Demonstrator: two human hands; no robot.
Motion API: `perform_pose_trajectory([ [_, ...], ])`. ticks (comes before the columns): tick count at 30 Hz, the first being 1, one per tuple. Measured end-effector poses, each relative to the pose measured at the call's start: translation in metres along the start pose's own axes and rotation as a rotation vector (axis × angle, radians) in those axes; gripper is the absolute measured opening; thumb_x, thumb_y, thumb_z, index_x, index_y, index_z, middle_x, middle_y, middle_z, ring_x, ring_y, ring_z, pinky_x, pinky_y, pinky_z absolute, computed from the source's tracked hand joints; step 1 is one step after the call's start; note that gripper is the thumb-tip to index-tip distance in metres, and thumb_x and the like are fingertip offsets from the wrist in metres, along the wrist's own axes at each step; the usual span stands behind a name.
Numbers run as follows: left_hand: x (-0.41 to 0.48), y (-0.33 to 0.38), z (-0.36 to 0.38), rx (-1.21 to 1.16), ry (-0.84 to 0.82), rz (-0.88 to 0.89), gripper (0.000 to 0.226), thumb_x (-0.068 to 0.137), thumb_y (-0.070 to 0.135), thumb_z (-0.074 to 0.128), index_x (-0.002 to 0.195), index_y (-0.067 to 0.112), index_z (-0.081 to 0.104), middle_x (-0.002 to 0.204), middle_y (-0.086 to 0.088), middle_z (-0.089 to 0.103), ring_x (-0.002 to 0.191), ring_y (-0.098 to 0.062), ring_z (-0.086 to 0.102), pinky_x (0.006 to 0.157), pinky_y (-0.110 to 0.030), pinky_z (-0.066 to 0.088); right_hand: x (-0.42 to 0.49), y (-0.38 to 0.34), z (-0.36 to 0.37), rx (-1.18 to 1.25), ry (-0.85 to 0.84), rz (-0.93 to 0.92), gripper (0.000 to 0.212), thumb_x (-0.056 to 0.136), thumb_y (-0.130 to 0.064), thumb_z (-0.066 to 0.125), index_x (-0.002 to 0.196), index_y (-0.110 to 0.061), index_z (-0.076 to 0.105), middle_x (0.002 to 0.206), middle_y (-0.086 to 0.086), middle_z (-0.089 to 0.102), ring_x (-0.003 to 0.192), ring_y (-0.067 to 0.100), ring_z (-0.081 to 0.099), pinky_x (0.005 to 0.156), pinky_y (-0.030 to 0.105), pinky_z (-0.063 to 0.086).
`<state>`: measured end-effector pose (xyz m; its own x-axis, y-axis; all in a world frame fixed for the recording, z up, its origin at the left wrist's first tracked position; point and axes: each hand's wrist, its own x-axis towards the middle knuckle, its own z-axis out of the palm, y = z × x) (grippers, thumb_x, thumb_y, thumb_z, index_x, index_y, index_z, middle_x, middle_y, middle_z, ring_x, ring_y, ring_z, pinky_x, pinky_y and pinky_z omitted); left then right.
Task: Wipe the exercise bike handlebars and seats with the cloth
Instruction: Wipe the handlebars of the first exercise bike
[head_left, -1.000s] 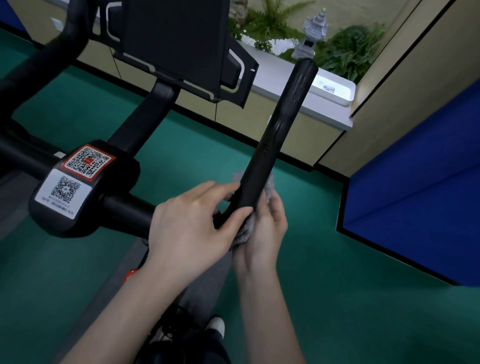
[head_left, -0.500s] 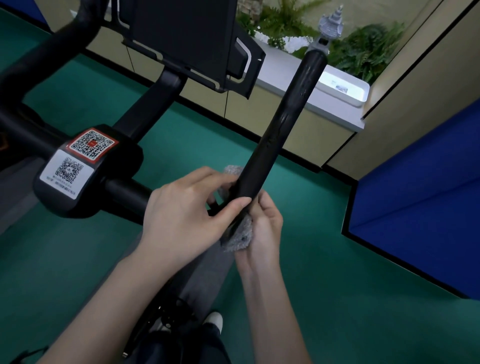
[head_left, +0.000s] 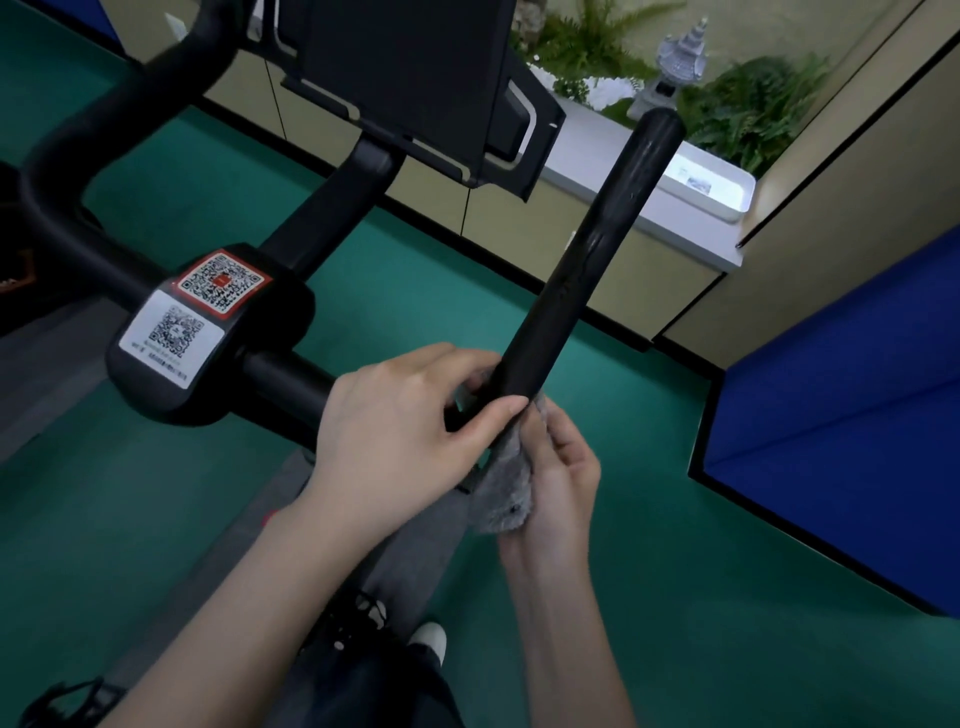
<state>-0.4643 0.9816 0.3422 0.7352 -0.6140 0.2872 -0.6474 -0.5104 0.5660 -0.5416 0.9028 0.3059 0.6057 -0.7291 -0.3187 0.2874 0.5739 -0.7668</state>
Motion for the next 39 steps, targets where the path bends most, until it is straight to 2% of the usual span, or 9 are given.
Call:
perform_pose_trajectory([
  [6,0.003,0.001,-0.002,-0.004,-0.033,-0.012,0.035,0.081,0.061,0.049,0.101,0.038,0.065,0.081,0.018,0.063,0.066,-0.006,0.063,0.052,-0.024,0.046,-0.006,0.005,0.002,-0.032,0.149,-0.078,0.018,0.093,0.002,0.049,0.100,0.008,0.065,0.086,0.016,0.071,0.077,0.022,0.066,0.068,0.026,0.056],
  [9,0.005,0.001,-0.003,0.001,-0.077,-0.010,0.038,0.081,0.062,0.046,0.102,0.036,0.065,0.084,0.018,0.064,0.068,-0.008,0.064,0.052,-0.025,0.045,0.010,-0.005,0.011,-0.073,0.246,-0.216,0.018,0.094,-0.002,0.053,0.105,0.002,0.067,0.098,0.020,0.070,0.089,0.031,0.065,0.081,0.038,0.054],
  [11,0.007,0.003,-0.005,-0.012,-0.115,-0.011,0.040,0.083,0.061,0.048,0.106,0.033,0.064,0.090,0.016,0.065,0.074,-0.012,0.066,0.056,-0.028,0.048,0.024,-0.014,0.016,-0.142,0.309,-0.350,0.017,0.093,-0.005,0.058,0.106,-0.003,0.068,0.106,0.019,0.070,0.099,0.031,0.065,0.090,0.044,0.051],
  [14,0.013,0.004,-0.008,-0.094,-0.190,-0.051,0.043,0.086,0.058,0.051,0.119,0.032,0.059,0.107,0.016,0.064,0.092,-0.014,0.064,0.072,-0.033,0.051,0.029,-0.018,0.019,-0.390,0.340,-0.540,0.016,0.086,-0.017,0.065,0.101,-0.019,0.072,0.109,0.011,0.067,0.106,0.021,0.064,0.095,0.039,0.050],
  [17,0.025,0.003,-0.009,-0.186,-0.237,-0.065,0.045,0.087,0.053,0.054,0.125,0.031,0.056,0.114,0.016,0.062,0.099,-0.013,0.062,0.083,-0.035,0.051,0.015,-0.015,0.017,-0.627,0.302,-0.712,0.021,0.087,-0.001,0.064,0.101,-0.015,0.070,0.104,0.007,0.062,0.101,0.007,0.062,0.091,0.022,0.048],
  [19,0.034,0.003,-0.006,-0.243,-0.261,-0.074,0.043,0.086,0.048,0.058,0.125,0.029,0.057,0.113,0.014,0.063,0.098,-0.016,0.062,0.086,-0.038,0.051,0.015,-0.017,0.016,-0.733,0.275,-0.801,0.024,0.086,0.004,0.063,0.102,-0.012,0.069,0.102,0.007,0.061,0.100,0.004,0.060,0.090,0.017,0.047],
  [28,0.043,0.002,0.005,-0.360,-0.275,-0.103,0.037,0.084,0.037,0.065,0.120,0.027,0.060,0.105,0.011,0.062,0.084,-0.012,0.060,0.083,-0.032,0.049,0.057,-0.054,0.025,-1.099,0.118,-0.959,0.021,0.084,0.004,0.064,0.100,-0.007,0.073,0.103,-0.002,0.064,0.102,0.016,0.059,0.092,0.025,0.048],
  [34,0.044,0.002,0.003,-0.412,-0.305,-0.148,0.038,0.083,0.038,0.067,0.119,0.028,0.061,0.103,0.014,0.060,0.076,-0.004,0.060,0.082,-0.029,0.048,0.050,-0.075,0.022,-1.360,-0.249,-0.999,0.017,0.084,0.003,0.068,0.098,-0.005,0.074,0.102,0.000,0.071,0.102,0.021,0.058,0.091,0.023,0.045],
  [39,0.044,0.003,0.002,-0.436,-0.306,-0.189,0.040,0.081,0.039,0.070,0.119,0.027,0.062,0.102,0.013,0.061,0.076,-0.007,0.062,0.079,-0.034,0.052,0.080,-0.107,0.028,-1.547,-0.391,-1.071,0.016,0.086,-0.002,0.067,0.100,-0.005,0.073,0.102,-0.003,0.067,0.101,0.019,0.055,0.092,0.014,0.040],
])
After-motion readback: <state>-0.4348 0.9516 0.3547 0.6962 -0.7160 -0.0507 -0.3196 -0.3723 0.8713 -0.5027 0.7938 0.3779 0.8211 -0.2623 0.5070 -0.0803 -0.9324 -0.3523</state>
